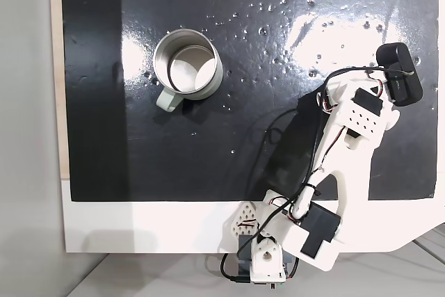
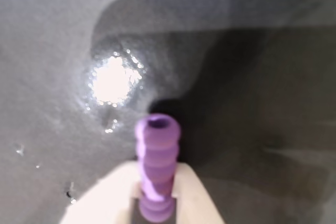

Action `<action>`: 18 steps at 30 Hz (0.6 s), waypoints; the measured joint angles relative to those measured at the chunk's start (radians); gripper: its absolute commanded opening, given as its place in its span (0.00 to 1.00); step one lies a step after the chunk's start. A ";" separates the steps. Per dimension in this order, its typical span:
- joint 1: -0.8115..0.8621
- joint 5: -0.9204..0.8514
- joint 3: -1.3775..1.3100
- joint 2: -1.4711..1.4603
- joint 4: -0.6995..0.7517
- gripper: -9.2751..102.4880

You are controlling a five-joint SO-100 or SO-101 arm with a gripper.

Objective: Grasp a pengrip and put it in the cup.

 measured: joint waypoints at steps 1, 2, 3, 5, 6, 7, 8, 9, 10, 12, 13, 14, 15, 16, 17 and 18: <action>0.000 0.000 -0.003 -0.003 0.000 0.09; 0.000 0.000 -0.005 -0.005 0.000 0.08; 0.000 0.000 -0.006 -0.005 0.000 0.08; -0.002 0.000 -0.006 -0.005 0.003 0.08; -0.002 0.000 -0.012 0.002 0.012 0.08; -0.003 0.008 -0.017 0.006 0.023 0.08; -0.008 0.018 -0.018 0.015 0.048 0.08; -0.020 0.038 -0.018 0.028 0.084 0.08; -0.034 0.055 -0.018 0.043 0.115 0.08; -0.080 0.097 -0.018 0.094 0.175 0.08; -0.106 0.115 -0.018 0.130 0.206 0.08; -0.133 0.137 -0.018 0.169 0.236 0.08; -0.161 0.158 -0.018 0.206 0.268 0.08; -0.189 0.181 -0.018 0.241 0.298 0.08; -0.216 0.206 -0.018 0.278 0.327 0.08; -0.247 0.229 -0.018 0.313 0.356 0.08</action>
